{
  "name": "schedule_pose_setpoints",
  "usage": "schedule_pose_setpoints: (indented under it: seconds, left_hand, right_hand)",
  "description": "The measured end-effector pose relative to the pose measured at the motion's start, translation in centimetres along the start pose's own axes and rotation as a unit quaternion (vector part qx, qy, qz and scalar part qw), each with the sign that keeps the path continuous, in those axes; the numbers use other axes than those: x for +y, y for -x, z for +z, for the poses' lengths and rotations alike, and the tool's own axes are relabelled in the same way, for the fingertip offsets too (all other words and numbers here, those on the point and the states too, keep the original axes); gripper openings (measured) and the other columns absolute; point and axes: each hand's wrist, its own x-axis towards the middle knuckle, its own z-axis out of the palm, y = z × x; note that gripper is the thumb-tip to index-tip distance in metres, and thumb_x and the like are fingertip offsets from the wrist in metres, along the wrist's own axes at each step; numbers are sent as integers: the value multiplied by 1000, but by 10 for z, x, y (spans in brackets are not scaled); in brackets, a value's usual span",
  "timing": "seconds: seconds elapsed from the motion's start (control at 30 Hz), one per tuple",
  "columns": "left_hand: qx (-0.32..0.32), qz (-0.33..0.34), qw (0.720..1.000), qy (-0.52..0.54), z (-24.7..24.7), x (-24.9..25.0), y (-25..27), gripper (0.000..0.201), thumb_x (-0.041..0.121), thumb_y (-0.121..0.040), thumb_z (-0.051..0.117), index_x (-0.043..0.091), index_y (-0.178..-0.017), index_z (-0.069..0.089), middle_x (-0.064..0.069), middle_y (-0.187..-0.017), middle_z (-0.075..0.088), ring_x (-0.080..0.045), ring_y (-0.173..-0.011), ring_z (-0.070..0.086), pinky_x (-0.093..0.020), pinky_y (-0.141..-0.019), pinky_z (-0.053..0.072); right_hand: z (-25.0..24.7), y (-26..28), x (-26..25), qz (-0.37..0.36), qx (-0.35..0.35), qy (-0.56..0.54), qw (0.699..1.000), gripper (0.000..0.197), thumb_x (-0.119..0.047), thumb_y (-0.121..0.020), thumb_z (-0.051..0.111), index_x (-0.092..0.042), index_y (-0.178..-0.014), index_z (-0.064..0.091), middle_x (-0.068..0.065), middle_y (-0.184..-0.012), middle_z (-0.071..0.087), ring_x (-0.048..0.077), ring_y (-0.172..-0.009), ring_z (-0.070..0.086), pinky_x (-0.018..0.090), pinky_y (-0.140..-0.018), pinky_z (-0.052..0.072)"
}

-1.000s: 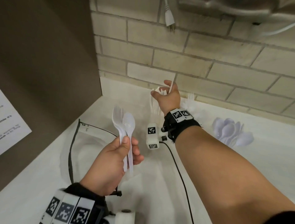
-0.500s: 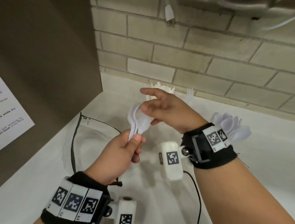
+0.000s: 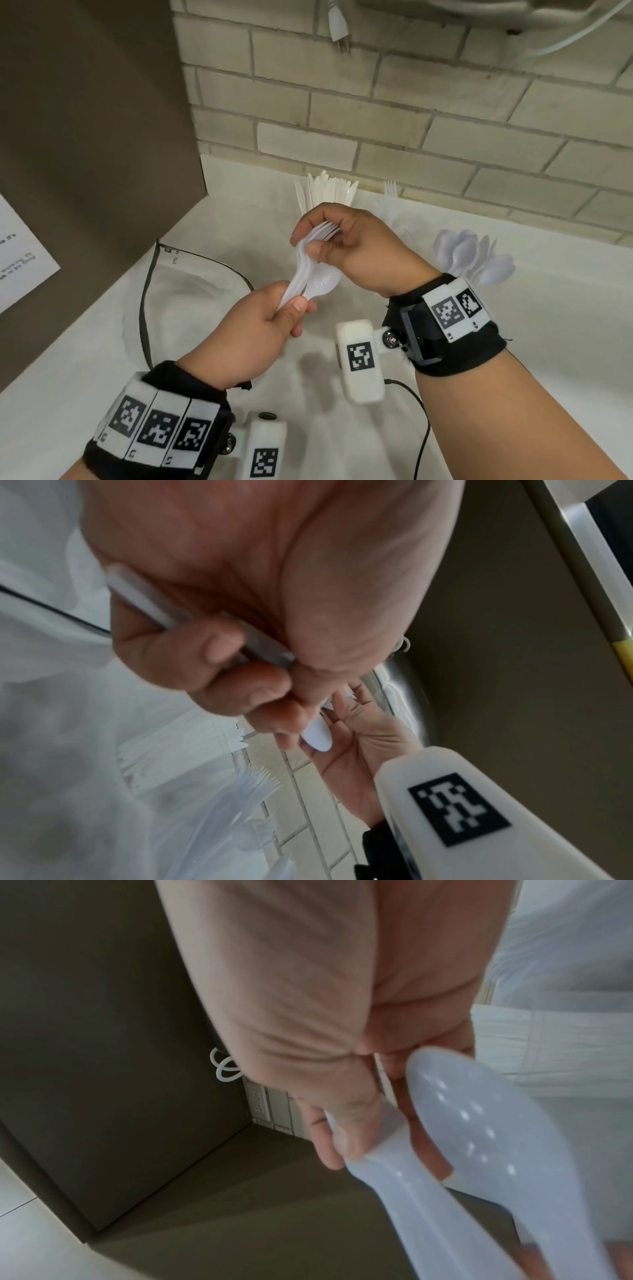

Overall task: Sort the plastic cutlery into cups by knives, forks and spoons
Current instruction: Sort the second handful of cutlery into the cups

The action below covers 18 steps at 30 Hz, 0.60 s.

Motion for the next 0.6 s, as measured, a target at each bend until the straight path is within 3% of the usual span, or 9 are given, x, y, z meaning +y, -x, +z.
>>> schedule_pose_setpoints:
  seconds: [0.07,0.17,0.33,0.47,0.53,0.6]
  left_hand:
    - [-3,-5,1000,8,2,1,1,21,30,-97,47,27,-89,66,11,-61,59,-3,-50,48,-19,-51,38]
    - [6,-14,1000,3,4,1,0,21,32,-97,49,27,-86,67,10,-60,60,-1,-49,48,-20,-51,38]
    - [27,-49,998,-6,4,-5,0,25,27,-99,43,25,-88,65,14,-60,60,-2,-51,47,-21,-52,35]
    - [37,-76,995,48,8,-4,2,21,18,-99,43,24,-96,63,7,-70,61,-5,-50,49,-25,-52,41]
    - [44,-75,995,52,10,-2,1,18,16,-98,47,21,-95,64,2,-76,63,-3,-47,52,-22,-50,44]
    - [42,-79,994,61,11,-1,0,17,17,-97,49,18,-93,65,-1,-76,64,-5,-47,55,-20,-47,45]
  right_hand:
    - [3,4,0,-6,-11,28,1000,24,-4,-88,58,-28,-91,63,-2,-97,68,14,-86,62,29,-82,49]
    - [-2,5,-2,-17,34,26,999,26,0,-89,55,-25,-88,63,-2,-88,64,11,-79,60,17,-71,50]
    - [-60,5,-9,-41,178,-11,983,35,7,-89,52,-26,-83,60,-1,-82,58,12,-72,60,33,-69,59]
    - [-113,5,-3,-24,329,140,934,26,1,-89,48,-22,-92,61,-1,-87,58,17,-80,60,25,-73,55]
    - [-124,-1,10,9,344,248,906,26,1,-90,44,-15,-101,61,2,-92,56,18,-84,55,17,-67,43]
    - [-125,-10,26,34,327,314,891,28,3,-89,42,-10,-105,60,10,-100,58,23,-90,55,18,-69,35]
